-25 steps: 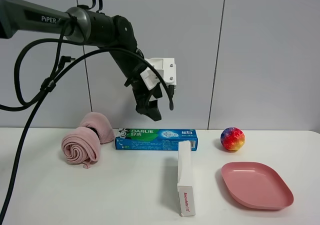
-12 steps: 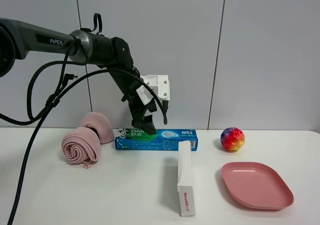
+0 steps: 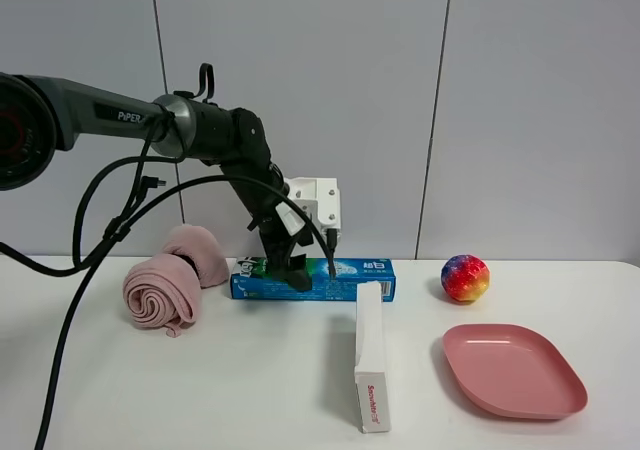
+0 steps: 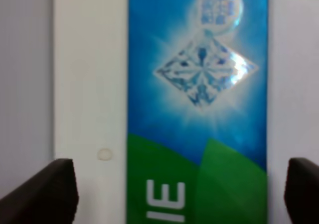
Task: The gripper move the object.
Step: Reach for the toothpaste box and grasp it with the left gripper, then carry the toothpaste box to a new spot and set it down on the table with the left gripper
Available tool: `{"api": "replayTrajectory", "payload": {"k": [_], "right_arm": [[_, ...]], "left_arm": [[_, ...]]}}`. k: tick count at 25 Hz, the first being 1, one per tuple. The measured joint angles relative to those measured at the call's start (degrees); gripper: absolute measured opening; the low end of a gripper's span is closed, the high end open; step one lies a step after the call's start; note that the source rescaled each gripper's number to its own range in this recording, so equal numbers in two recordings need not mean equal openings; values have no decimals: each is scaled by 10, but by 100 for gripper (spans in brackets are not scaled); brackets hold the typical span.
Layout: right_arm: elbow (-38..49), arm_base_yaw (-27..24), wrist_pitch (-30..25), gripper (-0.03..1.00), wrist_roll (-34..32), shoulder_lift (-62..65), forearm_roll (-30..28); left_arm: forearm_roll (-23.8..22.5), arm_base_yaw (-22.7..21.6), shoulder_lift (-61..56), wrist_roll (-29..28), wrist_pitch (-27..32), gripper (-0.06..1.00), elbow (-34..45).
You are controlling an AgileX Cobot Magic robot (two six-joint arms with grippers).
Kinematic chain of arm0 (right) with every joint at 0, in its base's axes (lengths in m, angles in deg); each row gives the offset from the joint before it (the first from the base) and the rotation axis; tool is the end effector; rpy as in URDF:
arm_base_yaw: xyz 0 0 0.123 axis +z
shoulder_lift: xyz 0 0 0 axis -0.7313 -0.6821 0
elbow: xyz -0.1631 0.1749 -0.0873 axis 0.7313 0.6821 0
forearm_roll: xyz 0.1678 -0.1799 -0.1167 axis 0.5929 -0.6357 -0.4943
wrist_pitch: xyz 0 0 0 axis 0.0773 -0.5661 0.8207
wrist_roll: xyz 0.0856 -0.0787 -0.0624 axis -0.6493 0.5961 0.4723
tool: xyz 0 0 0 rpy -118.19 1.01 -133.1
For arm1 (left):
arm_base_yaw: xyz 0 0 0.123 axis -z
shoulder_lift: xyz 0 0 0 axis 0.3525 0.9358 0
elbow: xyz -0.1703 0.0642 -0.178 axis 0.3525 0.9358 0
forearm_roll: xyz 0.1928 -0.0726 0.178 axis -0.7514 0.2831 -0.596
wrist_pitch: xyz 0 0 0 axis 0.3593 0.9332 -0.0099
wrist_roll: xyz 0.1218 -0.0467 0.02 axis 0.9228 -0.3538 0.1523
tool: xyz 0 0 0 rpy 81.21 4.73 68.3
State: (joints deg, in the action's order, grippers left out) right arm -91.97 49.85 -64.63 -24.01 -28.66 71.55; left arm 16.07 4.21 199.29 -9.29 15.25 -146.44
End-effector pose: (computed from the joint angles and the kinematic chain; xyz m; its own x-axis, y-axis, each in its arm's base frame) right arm 0.0806 0.0057 0.2689 -0.4535 0.0500 -0.8898 -0.0278 0.9972 0.0701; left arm 0.5019 -0.2611 0.0643 0.1188 0.9167 -0.3814 0.9143 0.0488 0.4021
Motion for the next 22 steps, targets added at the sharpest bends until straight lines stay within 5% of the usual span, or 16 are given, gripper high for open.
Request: {"api": "replayTrajectory", "payload": {"k": [9,10,12,14,15,22], "right_arm": [[0,0,0,100,0,0,0],[0,0,0,100,0,0,0],[0,0,0,100,0,0,0],[0,0,0,100,0,0,0],[0,0,0,100,0,0,0],[0,0,0,100,0,0,0]], "left_arm": [[0,0,19,0,-3,94,0],[-1,0,19,0,-3,88,0],[0,0,20,0,-3,59,0],[0,0,20,0,-5,15,0],[1,0,20,-1,-3,8,-1],[-14,1,8,-21,34,3,-2]]}}
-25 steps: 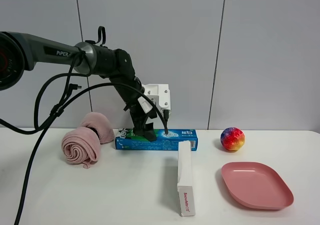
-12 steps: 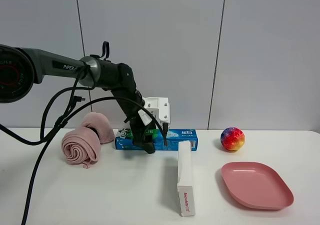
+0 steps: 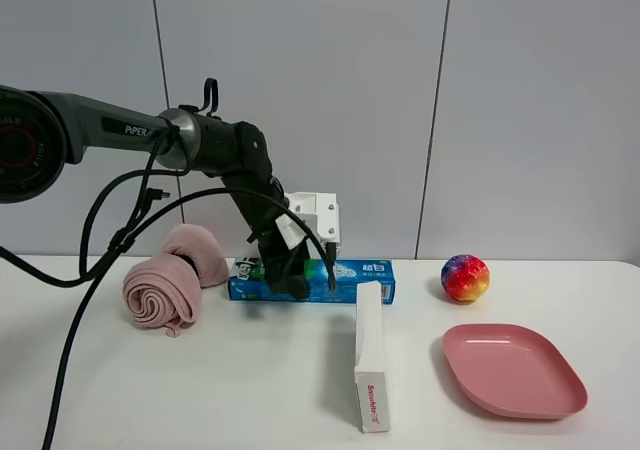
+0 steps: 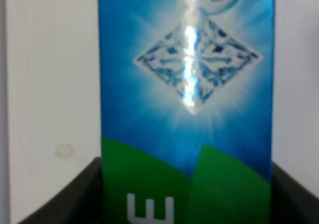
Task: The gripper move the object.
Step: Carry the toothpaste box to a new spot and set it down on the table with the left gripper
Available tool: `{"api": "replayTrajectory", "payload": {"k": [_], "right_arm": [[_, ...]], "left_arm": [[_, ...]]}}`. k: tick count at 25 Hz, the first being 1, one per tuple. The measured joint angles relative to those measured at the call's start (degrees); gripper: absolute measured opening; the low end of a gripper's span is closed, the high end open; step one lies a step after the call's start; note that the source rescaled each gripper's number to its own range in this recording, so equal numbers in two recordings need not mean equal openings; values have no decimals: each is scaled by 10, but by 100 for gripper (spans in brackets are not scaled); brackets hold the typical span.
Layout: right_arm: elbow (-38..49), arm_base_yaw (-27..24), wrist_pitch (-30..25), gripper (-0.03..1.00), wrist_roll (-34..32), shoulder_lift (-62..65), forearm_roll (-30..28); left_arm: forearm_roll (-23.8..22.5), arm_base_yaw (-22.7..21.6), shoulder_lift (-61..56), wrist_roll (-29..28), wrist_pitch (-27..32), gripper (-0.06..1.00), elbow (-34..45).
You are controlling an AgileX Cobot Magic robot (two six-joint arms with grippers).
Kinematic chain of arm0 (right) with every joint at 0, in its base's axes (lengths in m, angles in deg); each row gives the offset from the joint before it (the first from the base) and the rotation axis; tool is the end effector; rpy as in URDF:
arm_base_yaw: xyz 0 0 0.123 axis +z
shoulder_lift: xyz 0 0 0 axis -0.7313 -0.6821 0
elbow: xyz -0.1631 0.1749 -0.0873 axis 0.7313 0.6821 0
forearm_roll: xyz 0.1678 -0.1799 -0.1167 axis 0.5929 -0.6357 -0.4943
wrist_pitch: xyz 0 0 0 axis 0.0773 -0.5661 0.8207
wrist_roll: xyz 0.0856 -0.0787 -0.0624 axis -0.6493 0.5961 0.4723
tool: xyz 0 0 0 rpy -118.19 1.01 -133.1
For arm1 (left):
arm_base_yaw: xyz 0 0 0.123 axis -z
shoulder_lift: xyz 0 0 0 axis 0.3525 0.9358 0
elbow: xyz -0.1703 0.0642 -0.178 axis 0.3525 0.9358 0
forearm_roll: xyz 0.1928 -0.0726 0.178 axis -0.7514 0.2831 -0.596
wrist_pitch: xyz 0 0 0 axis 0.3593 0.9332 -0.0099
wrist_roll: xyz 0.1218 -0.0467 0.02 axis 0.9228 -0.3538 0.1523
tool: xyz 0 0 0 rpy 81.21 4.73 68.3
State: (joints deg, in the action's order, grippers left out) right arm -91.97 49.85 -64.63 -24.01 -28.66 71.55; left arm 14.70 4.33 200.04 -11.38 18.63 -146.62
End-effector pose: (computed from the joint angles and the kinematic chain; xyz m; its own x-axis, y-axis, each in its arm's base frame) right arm 0.0806 0.0057 0.2689 -0.4535 0.0500 -0.8898 -0.0278 0.9972 0.0701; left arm 0.4950 -0.2585 0.0539 0.0881 0.9291 -0.3593 0.9388 0.0431 0.3417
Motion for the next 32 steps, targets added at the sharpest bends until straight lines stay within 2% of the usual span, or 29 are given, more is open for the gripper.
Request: {"api": "replayTrajectory", "payload": {"k": [3,7,10,12,15,17,19,25,29,32], "right_arm": [[0,0,0,100,0,0,0],[0,0,0,100,0,0,0],[0,0,0,100,0,0,0],[0,0,0,100,0,0,0],[0,0,0,100,0,0,0],[0,0,0,100,0,0,0],[0,0,0,100,0,0,0],[0,0,0,100,0,0,0],[0,0,0,100,0,0,0],[0,0,0,100,0,0,0]], "left_arm": [[-21,3,-24,-58,33,1,2],[-34,3,-88,-181,54,1,2],[-39,5,-143,-322,83,1,2],[-47,8,-173,-446,104,1,2],[-80,11,-217,-602,166,1,2],[-110,11,-235,-685,220,1,2],[-127,11,-249,-741,231,1,14],[-142,11,-307,-822,233,1,141],[-177,11,-366,-843,231,1,247],[-190,12,-415,-847,203,1,335]]}}
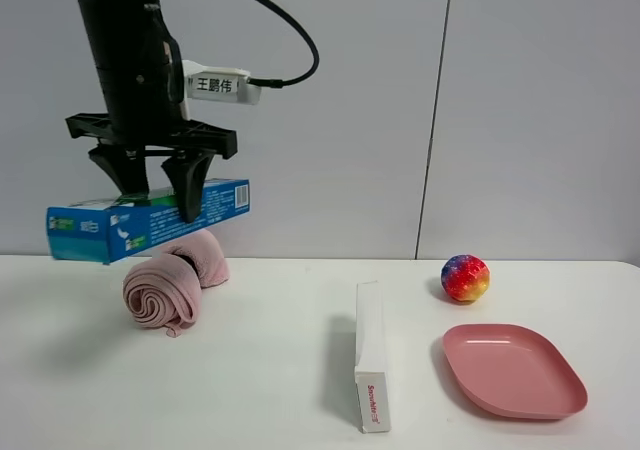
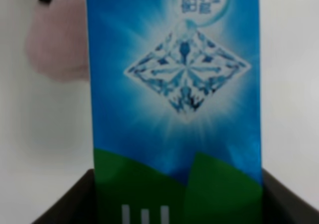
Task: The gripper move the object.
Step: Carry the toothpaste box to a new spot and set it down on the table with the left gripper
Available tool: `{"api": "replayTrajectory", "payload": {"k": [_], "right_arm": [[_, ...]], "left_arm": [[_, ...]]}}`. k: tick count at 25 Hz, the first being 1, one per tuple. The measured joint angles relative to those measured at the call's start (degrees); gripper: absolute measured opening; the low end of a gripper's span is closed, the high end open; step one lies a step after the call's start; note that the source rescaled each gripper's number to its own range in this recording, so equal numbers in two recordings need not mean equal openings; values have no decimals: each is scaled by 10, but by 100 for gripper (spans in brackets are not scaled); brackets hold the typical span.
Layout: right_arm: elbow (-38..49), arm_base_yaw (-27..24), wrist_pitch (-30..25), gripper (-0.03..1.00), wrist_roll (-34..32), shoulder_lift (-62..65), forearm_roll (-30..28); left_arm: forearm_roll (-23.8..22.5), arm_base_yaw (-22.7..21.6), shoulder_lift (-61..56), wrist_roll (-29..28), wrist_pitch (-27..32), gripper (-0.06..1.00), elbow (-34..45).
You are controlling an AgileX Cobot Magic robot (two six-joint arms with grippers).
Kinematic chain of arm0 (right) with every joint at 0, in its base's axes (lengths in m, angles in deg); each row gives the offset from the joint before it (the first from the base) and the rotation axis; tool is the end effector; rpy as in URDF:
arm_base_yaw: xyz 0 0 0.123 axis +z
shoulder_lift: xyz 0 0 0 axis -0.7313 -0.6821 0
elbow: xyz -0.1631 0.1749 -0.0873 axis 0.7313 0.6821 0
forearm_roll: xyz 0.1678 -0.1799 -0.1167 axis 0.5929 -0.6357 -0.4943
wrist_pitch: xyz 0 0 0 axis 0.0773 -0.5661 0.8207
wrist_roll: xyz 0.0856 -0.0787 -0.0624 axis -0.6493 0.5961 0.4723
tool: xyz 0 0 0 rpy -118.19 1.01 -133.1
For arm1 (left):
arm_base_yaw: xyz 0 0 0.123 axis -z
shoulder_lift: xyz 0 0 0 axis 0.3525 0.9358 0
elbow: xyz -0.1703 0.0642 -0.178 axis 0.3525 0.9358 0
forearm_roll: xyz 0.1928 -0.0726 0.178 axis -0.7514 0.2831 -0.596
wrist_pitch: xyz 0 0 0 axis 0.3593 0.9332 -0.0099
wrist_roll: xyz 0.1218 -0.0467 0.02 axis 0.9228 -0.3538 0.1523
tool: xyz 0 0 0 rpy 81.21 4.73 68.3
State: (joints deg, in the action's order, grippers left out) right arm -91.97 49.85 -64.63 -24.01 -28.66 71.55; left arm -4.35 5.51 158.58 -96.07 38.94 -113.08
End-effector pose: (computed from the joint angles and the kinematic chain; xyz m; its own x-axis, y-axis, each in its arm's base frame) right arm 0.0806 0.0057 0.2689 -0.4535 0.0500 -0.8898 -0.0278 0.9972 0.0701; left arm 0.3700 -0.1730 0.2053 -0.9249 0.2831 -0.2537 0.2882 0.9574 0.0177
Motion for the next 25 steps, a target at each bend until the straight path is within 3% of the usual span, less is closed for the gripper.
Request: {"api": "replayTrajectory", "payload": {"k": [3,7,17,20,25], "right_arm": [[0,0,0,100,0,0,0],[0,0,0,100,0,0,0],[0,0,0,100,0,0,0],[0,0,0,100,0,0,0],[0,0,0,100,0,0,0]], "left_arm": [[-2,3,-43,30,-44,1,77],[-2,9,-79,160,-86,1,161],[-2,9,-88,675,-197,1,301],[11,9,-86,718,-249,1,307],[33,10,-69,727,-293,1,307]]}}
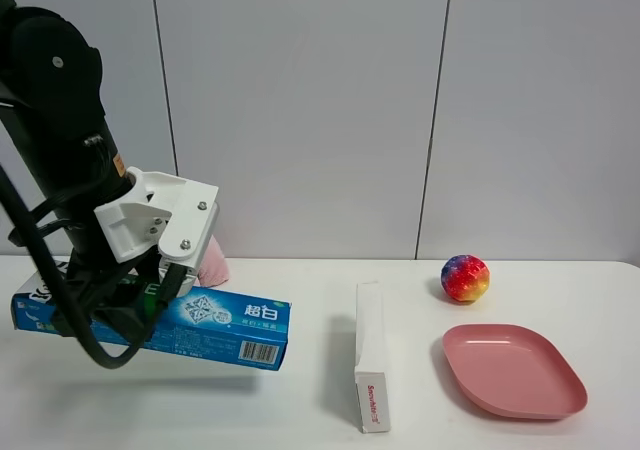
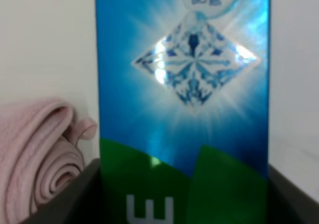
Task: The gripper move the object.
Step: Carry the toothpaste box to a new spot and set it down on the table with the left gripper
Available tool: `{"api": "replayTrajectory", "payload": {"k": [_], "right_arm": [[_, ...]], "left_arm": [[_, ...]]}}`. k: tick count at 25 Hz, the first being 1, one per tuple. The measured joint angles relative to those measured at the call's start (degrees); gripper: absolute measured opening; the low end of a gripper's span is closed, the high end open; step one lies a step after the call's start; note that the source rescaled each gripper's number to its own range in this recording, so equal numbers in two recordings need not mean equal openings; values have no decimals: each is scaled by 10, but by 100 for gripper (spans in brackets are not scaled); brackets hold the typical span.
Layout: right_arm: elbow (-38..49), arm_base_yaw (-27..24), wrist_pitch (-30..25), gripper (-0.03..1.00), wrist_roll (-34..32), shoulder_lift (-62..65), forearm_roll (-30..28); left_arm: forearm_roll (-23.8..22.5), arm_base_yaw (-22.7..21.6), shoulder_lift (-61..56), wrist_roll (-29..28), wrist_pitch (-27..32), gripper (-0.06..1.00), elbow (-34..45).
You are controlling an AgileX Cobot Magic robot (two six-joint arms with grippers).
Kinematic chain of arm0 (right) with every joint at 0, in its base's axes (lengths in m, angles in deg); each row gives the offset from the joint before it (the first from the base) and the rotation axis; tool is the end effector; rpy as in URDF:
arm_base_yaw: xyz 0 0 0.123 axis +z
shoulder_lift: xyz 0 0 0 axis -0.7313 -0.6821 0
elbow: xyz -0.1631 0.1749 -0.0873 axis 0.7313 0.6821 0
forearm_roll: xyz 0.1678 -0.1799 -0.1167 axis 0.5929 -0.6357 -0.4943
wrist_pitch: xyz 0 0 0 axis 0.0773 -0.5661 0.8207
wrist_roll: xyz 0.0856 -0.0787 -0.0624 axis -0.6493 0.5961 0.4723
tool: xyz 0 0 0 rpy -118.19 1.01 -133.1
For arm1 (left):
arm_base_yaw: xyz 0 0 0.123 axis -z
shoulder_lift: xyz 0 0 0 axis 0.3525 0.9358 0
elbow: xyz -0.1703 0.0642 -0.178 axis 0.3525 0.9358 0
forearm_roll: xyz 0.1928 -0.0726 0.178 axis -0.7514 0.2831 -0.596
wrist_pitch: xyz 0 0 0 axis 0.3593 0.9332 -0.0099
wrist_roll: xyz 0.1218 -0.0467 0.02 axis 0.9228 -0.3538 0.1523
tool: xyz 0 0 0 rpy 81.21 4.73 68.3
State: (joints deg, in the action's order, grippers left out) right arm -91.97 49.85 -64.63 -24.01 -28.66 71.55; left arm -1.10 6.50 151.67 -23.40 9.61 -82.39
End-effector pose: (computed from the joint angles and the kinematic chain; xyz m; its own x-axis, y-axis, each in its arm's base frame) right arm 0.0806 0.0057 0.2689 -0.4535 0.0500 -0.8898 -0.0278 0.9972 0.0701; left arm 0.3205 -0.1636 0.1122 0.0204 0.9881 -0.1523 0.9523 0.0272 0.3038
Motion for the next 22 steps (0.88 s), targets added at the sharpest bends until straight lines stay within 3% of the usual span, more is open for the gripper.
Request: {"api": "replayTrajectory", "payload": {"k": [11,22], "right_arm": [[0,0,0,100,0,0,0],[0,0,0,100,0,0,0]], "left_arm": [[36,-9,34,-7,-40,0,17],[36,-9,72,17,-51,0,19]]}}
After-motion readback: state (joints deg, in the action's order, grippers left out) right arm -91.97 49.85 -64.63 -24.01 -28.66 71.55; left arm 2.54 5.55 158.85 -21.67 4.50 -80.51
